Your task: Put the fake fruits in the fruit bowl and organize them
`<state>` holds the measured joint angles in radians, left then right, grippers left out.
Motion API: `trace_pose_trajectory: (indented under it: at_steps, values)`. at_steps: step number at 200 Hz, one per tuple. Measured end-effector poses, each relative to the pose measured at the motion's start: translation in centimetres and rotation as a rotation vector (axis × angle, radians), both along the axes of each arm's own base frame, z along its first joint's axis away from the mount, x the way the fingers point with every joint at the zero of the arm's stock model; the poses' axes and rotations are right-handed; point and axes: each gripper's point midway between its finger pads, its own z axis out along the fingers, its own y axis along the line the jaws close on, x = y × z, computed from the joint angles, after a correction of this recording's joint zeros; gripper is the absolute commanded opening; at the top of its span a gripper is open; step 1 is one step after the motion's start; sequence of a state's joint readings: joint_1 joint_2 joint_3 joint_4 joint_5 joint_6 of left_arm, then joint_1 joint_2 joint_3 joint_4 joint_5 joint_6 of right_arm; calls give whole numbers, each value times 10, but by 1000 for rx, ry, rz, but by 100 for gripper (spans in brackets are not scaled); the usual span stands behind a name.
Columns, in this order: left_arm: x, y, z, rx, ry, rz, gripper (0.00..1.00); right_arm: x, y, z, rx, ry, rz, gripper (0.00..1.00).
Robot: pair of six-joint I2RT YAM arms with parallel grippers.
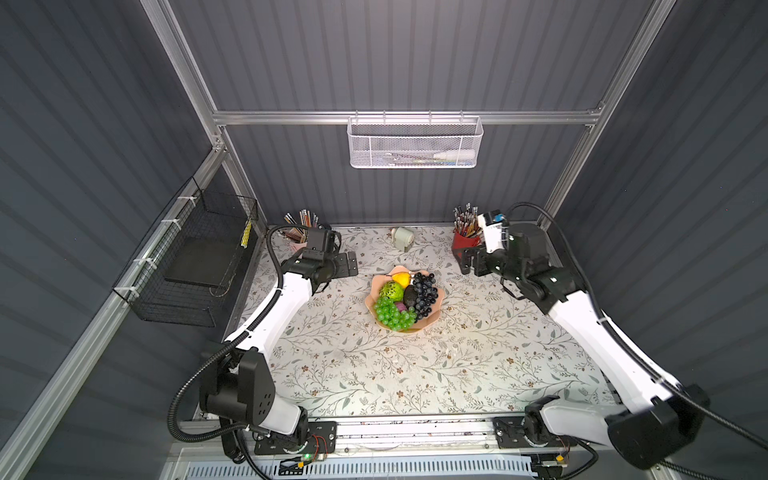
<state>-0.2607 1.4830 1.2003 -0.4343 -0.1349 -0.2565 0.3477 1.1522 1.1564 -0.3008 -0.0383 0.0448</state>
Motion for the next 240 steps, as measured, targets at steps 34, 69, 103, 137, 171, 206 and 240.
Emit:
trace_pose_trajectory:
  at_steps: [34, 69, 103, 137, 171, 206, 240]
  values:
    - [-18, 64, -70, 142, -1, 89, 100, -14, -69, -10, -43, -180, -154, 99]
    - [-48, 99, -130, 229, -12, 156, 100, 1, -141, -90, -9, -126, -391, 99]
    - [-34, 107, -141, 253, -116, 159, 100, -5, -159, -177, -24, -18, -459, 99]
    - [-11, 107, -125, 225, -260, 164, 100, 8, -167, -201, -10, -22, -480, 99]
    - [-4, 104, -138, 206, -317, 158, 100, 19, -166, -228, 7, -15, -465, 99]
    - [-3, 104, -140, 204, -334, 159, 100, 21, -163, -225, 20, -43, -443, 99]
    - [0, 103, -135, 198, -360, 160, 100, 25, -162, -214, 29, -88, -435, 99]
